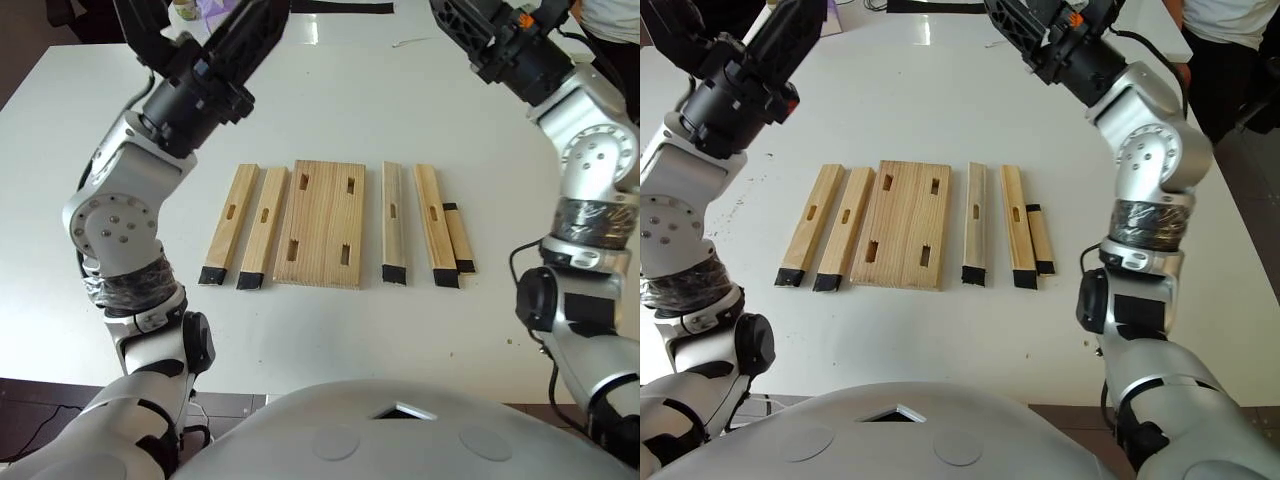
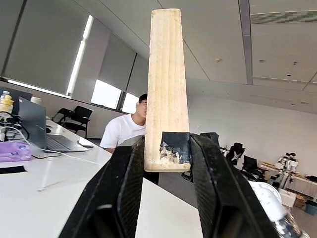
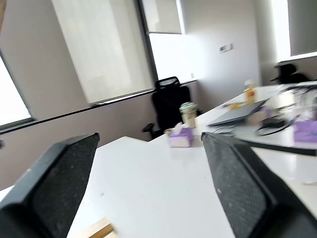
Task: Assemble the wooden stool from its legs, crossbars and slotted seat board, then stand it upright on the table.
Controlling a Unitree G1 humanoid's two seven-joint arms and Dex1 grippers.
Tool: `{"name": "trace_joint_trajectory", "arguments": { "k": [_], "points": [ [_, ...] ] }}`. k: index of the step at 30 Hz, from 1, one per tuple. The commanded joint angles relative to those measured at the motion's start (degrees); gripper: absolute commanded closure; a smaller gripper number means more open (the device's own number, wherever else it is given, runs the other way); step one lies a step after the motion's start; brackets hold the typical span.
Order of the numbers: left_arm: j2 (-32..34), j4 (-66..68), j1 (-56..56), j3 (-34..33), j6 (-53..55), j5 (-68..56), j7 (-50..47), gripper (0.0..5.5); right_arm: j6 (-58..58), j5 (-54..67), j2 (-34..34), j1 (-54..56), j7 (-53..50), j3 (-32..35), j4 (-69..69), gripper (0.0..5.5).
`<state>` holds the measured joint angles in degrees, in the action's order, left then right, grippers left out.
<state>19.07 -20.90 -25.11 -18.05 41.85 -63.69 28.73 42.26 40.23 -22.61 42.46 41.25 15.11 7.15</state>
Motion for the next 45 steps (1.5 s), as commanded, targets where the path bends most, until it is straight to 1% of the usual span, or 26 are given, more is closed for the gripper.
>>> {"name": "trace_joint_trajectory", "arguments": {
  "k": [1, 5, 11, 20, 25, 27, 36, 41, 45],
  "points": [
    [-1.0, -2.9, 3.0, 3.5, -0.4, -0.9, 2.2, 4.18, 11.7, 12.3, -2.0, 5.2, 5.3, 2.8, -0.8, 1.7],
    [-0.1, -4.5, 3.9, 5.6, 0.5, -2.7, 5.1, 4.18, 18.1, 18.7, -3.3, 8.1, 8.4, 1.6, -3.8, 1.7],
    [2.8, -4.4, 4.0, 6.8, 0.1, -2.8, 9.2, 4.18, 23.6, 21.1, -5.7, 13.5, 11.1, -0.9, -1.7, 1.7],
    [5.8, -4.7, 6.5, 9.6, -0.1, -0.2, 14.1, 4.18, 27.3, 23.6, -7.7, 12.9, 12.6, -1.2, -2.7, 1.7],
    [6.7, -4.4, 7.4, 10.4, -0.4, 0.8, 15.7, 4.18, 27.9, 23.1, -9.0, 11.9, 14.2, -2.4, -3.9, 2.46],
    [6.9, -4.5, 7.6, 10.4, -0.6, 1.1, 16.1, 4.18, 28.1, 23.0, -8.8, 11.8, 14.1, -2.6, -3.9, 2.86],
    [8.0, -5.5, 8.0, 11.1, -0.4, 1.3, 17.6, 4.18, 28.4, 23.0, -9.0, 10.0, 15.3, -5.0, -5.7, 4.18],
    [9.3, -4.8, 8.4, 10.2, -0.8, 1.7, 18.0, 4.18, 27.8, 22.8, -10.0, 9.1, 15.9, -4.2, -5.6, 4.19],
    [8.8, -3.7, 8.2, 10.3, -1.5, 3.2, 16.9, 4.18, 27.2, 22.3, -10.8, 8.0, 16.7, -4.2, -6.0, 4.19]
  ]
}}
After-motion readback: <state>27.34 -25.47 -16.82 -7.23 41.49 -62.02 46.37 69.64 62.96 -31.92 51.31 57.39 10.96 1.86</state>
